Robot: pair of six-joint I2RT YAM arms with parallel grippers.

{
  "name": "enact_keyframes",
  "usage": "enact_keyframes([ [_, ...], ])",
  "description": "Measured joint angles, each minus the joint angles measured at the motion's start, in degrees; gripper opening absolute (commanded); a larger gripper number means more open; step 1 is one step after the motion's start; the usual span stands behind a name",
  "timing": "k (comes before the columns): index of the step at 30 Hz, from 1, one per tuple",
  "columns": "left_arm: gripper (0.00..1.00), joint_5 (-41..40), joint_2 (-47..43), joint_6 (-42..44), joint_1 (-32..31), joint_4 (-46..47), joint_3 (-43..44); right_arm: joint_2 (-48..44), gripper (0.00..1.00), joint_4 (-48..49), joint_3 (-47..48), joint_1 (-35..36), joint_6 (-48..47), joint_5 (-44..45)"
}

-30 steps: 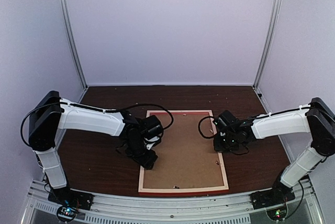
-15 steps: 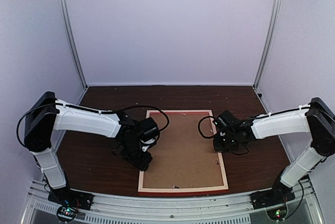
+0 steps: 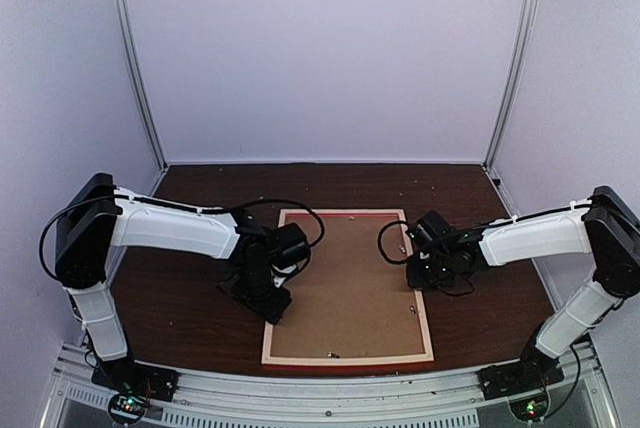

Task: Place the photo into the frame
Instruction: Press the fastener onto the backboard.

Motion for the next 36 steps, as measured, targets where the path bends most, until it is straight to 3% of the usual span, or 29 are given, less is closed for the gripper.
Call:
enact_keyframes([
  [36,0.66,-6.8,3.19,1.64,1.55,-1.53,4.94,0.04,0.0,0.7,-0.17,0.0,0.52,0.0],
])
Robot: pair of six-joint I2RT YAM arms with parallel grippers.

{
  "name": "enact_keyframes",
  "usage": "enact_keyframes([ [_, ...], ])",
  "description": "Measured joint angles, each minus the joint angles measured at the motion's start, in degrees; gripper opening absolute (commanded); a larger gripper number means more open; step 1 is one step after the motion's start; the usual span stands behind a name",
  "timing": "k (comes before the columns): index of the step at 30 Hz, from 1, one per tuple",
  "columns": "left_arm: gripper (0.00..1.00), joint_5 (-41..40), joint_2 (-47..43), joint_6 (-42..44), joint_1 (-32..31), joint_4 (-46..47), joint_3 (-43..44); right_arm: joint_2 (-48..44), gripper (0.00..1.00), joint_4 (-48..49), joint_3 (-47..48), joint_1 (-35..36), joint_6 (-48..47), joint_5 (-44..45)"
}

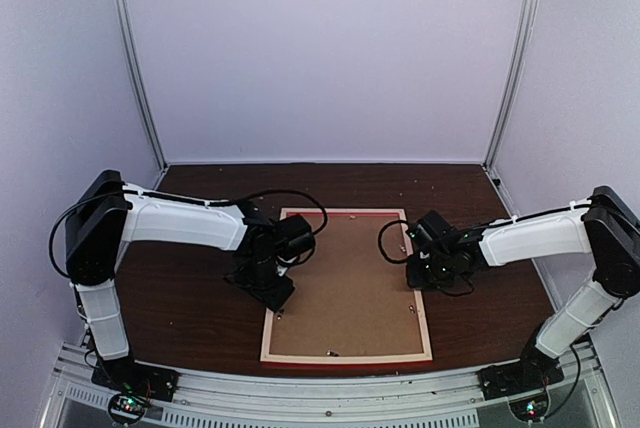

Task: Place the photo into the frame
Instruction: Press the fastener onto the backboard.

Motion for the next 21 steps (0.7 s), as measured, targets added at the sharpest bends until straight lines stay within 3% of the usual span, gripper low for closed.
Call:
enact_keyframes([
  [21,0.65,5.31,-2.23,-1.11,-0.59,2.93,-3.37,0.22,0.0,0.42,0.0,0.0,-0.15,0.0],
])
